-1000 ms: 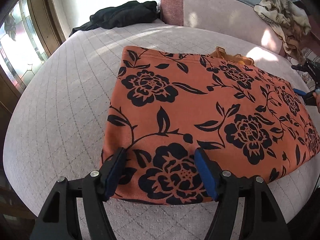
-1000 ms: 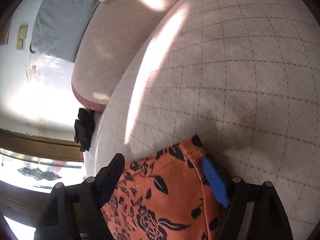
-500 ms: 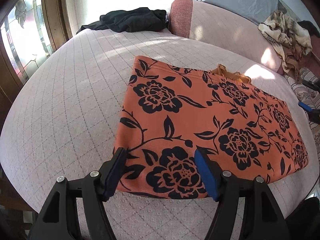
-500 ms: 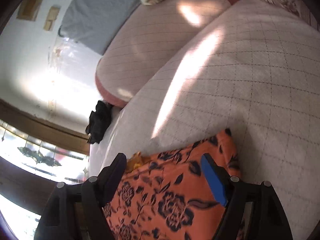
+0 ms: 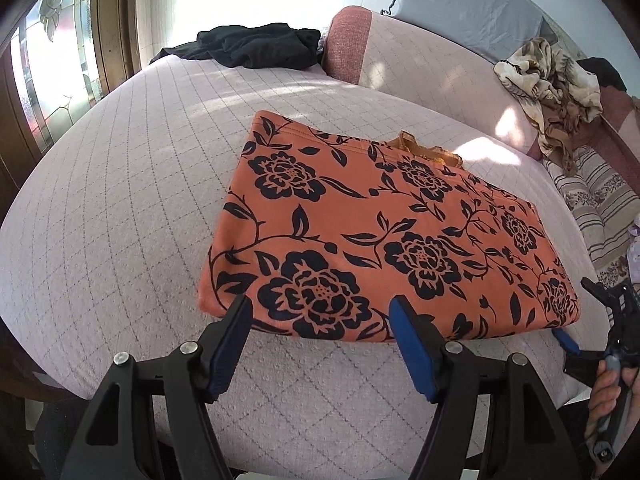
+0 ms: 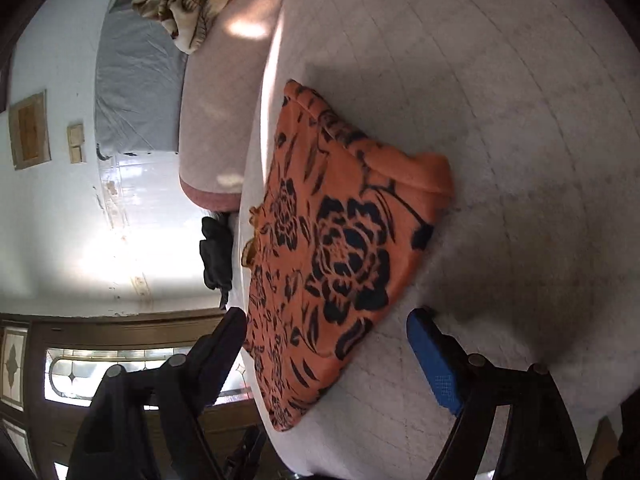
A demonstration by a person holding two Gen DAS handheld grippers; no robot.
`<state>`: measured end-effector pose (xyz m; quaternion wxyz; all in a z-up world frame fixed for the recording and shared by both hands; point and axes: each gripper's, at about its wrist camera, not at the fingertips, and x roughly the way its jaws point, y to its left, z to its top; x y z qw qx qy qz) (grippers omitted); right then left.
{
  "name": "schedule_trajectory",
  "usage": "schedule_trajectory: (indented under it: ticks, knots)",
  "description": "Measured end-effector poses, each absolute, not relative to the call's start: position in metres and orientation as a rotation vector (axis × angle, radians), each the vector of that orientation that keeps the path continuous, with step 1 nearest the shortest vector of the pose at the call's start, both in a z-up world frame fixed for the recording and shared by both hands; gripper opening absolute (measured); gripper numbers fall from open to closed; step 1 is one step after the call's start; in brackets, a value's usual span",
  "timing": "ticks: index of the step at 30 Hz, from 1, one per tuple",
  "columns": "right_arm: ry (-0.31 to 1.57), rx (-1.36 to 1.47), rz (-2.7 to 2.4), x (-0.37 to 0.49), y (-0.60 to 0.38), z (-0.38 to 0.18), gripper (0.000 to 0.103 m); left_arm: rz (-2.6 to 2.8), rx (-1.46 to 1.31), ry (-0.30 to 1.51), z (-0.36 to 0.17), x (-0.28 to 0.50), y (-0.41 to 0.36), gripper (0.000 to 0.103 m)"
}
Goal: Fold small clothes
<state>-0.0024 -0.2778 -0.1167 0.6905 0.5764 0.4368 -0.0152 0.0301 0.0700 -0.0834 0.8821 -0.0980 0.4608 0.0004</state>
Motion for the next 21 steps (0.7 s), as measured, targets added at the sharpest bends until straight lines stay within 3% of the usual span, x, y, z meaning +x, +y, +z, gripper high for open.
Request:
schedule_trajectory:
  ticks: [1,3,4,6,10,12,13,15,18,21]
  knots:
    - [0.962,1.266,-0.095,0.001,-0.282,-0.117,0.072,0.000,-0.210,0.962,-0.084,0.028,0.070,0.071]
    - [0.978,1.339,-0.131,0.010,-0.289,-0.133,0.042,0.002,-0.199,0.965,-0.085,0.025,0.068,0.071]
    - [0.997,1.323,-0.155,0.014,-0.290,-0.137,0.020,0.003,-0.189,0.966,-0.085,0.024,0.066,0.071]
    - [1.007,1.252,-0.159,0.020,-0.287,-0.131,0.013,0.000,-0.165,0.966,-0.085,0.023,0.063,0.071]
    - [0.948,0.892,-0.116,0.030,-0.262,-0.066,0.012,0.001,-0.127,0.963,-0.086,0.032,0.055,0.071]
    - [1.049,0.790,-0.162,0.034,-0.261,-0.082,0.016,-0.012,-0.124,0.977,-0.089,0.041,0.047,0.071]
    - [1.137,0.811,-0.181,0.033,-0.267,-0.100,0.027,-0.018,-0.110,0.978,-0.089,0.045,0.042,0.071]
    - [1.108,0.948,-0.134,0.019,-0.283,-0.107,0.032,-0.033,-0.077,0.964,-0.087,0.054,0.032,0.071]
    - [1.061,0.935,-0.141,-0.001,-0.305,-0.078,0.082,-0.067,-0.054,0.956,-0.088,0.071,0.017,0.071]
    - [1.003,0.856,-0.123,-0.007,-0.330,-0.046,0.082,-0.093,-0.046,0.966,-0.097,0.090,0.003,0.071]
